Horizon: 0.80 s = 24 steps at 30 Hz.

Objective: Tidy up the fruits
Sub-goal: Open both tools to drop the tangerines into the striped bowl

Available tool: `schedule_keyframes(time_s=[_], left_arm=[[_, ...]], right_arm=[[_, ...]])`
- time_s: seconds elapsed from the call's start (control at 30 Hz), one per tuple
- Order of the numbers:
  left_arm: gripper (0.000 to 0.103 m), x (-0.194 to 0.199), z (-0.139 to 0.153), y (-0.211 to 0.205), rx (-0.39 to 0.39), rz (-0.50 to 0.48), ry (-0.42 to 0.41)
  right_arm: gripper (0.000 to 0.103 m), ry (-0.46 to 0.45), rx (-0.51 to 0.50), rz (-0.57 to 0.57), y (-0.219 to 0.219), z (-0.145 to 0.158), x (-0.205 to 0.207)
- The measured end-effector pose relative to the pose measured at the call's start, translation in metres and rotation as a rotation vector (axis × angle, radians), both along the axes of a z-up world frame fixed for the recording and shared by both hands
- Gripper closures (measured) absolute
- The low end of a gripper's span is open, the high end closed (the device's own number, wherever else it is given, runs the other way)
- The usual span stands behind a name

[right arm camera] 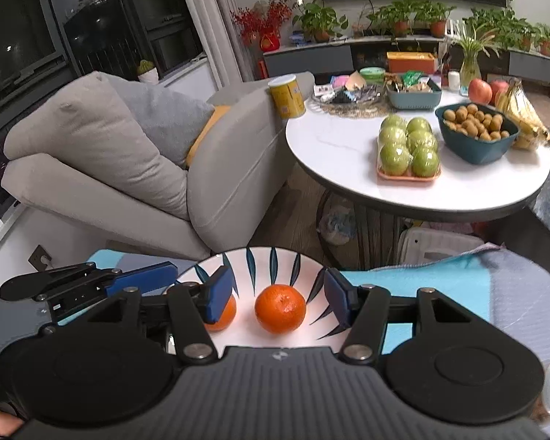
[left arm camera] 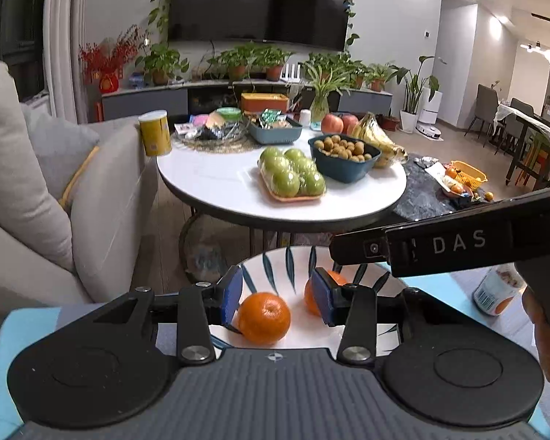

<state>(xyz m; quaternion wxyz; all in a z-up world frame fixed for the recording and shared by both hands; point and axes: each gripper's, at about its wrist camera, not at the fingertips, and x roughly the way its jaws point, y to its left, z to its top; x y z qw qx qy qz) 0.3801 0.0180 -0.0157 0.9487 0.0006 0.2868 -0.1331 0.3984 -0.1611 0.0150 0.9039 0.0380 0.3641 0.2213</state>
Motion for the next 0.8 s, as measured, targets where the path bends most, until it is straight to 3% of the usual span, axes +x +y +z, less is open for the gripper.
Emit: schedule_keyframes(time_s=[0.4, 0.6, 0.8], left_arm=[[0.062, -0.048, 0.061, 0.007, 0.022, 0.032, -0.128], [0.058, -0.09, 0.095, 0.015, 0.021, 0.073, -0.198], [0.055, -0.141, 0.107, 0.014, 0.016, 0.082, -0.217]], right_arm=[[0.024, -0.134, -0.003, -0.008, -0.007, 0.06, -0.039], [0.023, -0.229, 0.007, 0.001, -0.01, 0.095, -0.074], [0.023, -0.267, -0.003, 0.014, -0.014, 0.11, -0.111]])
